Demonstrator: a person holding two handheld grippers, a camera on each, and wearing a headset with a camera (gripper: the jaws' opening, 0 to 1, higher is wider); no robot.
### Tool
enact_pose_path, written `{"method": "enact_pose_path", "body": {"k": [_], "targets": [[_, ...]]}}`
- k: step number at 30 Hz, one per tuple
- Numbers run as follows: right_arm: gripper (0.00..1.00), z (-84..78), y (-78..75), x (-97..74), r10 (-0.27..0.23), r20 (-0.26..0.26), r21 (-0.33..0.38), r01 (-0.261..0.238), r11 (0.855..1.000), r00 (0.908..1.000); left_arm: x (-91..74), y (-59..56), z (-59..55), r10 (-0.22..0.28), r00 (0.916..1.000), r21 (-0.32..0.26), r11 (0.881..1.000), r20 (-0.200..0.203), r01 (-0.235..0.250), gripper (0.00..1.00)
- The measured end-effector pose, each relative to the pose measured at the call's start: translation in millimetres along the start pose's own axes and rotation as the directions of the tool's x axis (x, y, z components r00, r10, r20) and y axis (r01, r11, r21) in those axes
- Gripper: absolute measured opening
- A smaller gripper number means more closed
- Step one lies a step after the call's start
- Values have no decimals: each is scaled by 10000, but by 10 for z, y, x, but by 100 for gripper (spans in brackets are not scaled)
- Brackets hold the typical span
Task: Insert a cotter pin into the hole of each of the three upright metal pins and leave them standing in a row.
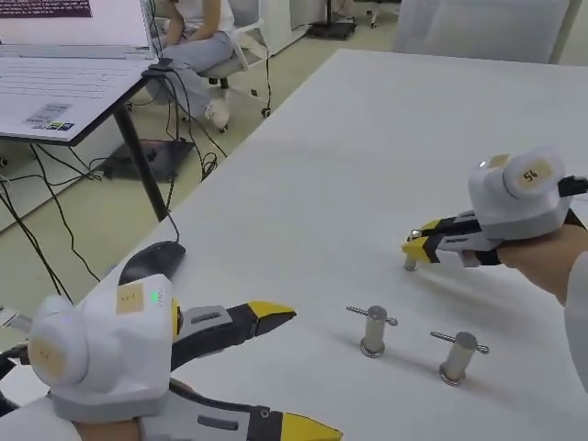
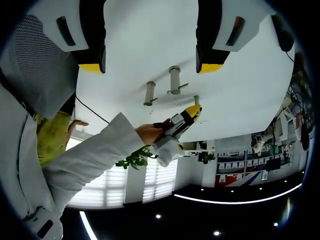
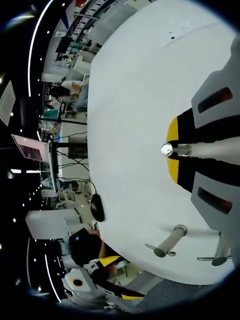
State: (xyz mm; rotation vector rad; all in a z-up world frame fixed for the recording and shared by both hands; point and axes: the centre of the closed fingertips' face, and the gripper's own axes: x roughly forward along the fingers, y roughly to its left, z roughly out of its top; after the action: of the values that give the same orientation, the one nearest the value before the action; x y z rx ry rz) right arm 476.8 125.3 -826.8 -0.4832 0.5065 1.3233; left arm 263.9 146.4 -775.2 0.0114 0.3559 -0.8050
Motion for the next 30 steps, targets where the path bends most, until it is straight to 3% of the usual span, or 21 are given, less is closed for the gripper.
{"method": "enact_pose_path", "body": {"k": [6,17,30], "targets": [[9,-36,-29,-145,-103,-89,133,104,9999,9999,9,-12,19,-34,10000,34,10000,14,34,73],[9,-122,-13,-640,-484,9,280,484,9984,9988,67,-69,121,-216,9996,267,9994,168,212,73],[9,-369,235,-1214,-714,-100,483,718,9962,9974,135,-185,213,-493,9984,504,9976,275,479,73]]}}
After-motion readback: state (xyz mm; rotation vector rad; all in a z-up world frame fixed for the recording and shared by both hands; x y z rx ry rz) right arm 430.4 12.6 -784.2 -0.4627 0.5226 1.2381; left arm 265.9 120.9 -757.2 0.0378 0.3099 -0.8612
